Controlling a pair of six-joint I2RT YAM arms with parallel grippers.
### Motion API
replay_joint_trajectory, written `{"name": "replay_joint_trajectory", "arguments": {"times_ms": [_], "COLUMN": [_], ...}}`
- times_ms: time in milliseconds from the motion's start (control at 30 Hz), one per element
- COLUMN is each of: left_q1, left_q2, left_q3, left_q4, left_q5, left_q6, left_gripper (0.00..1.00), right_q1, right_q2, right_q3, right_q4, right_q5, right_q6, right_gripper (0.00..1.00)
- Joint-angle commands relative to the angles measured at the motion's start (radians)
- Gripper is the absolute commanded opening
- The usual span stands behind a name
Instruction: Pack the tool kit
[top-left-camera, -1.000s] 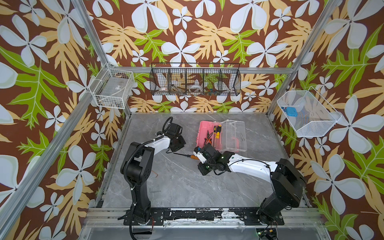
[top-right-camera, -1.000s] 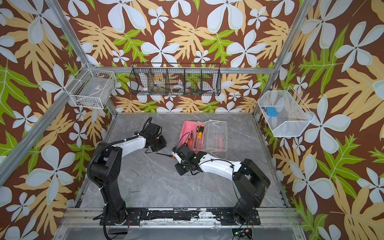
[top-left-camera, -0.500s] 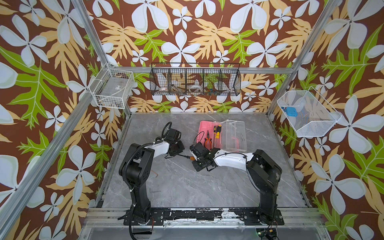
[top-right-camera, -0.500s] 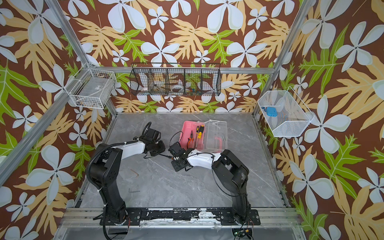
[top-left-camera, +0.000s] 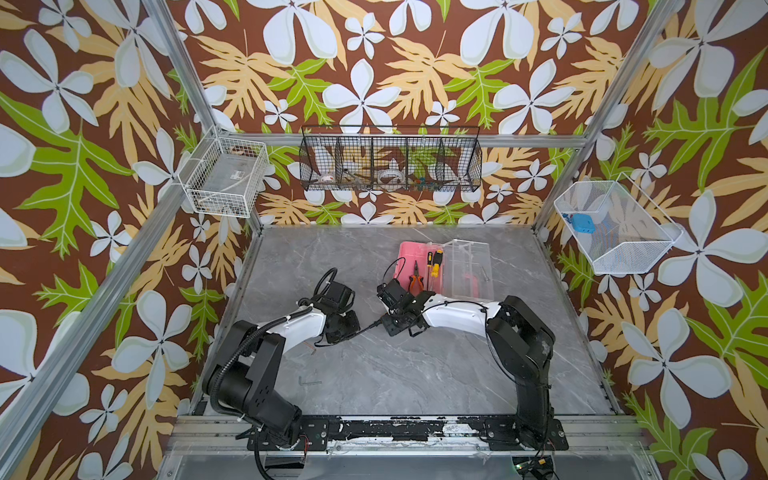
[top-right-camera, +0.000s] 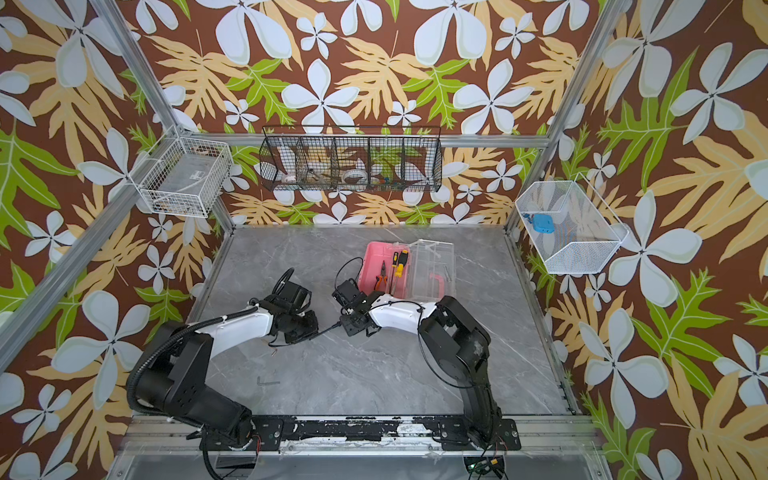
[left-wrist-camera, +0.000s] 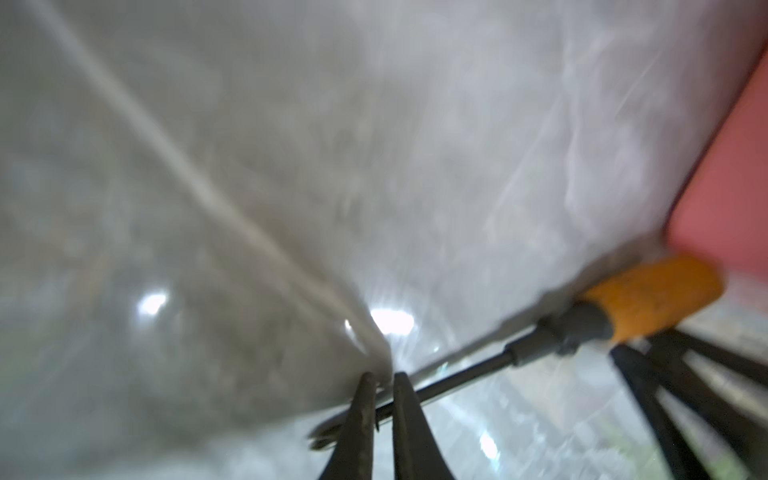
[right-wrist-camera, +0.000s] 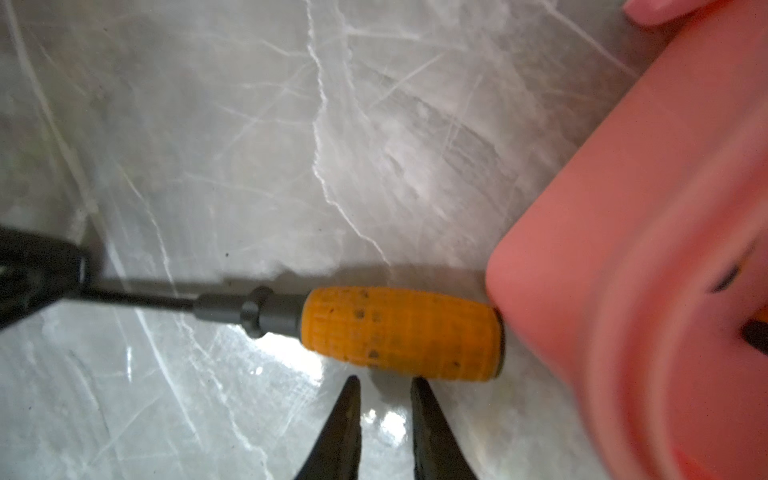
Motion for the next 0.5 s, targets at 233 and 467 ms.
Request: {"name": "replay_joint_trajectory", "arguments": {"times_ms": [233, 467], "left_q1": [-0.093, -0.093], "left_q2": [-0.082, -0.081], "left_q3": [-0.053, 0.014], "left_q4": [-0.092, -0.037], "left_q5": [0.046, 0.031], "left_q6": [-0.046, 0.016], "left_gripper": [0.15, 0.21], "right_q1": [-0.001, -0.003], "right_q2": [0.014, -0.113], "right_q3": [0.019, -0.059], "right_q4": [-0.003, 0.014], "right_q5": [-0.003, -0.034], "right_q6": [-0.001, 0.024], "right_gripper": [0.24, 0.24]}}
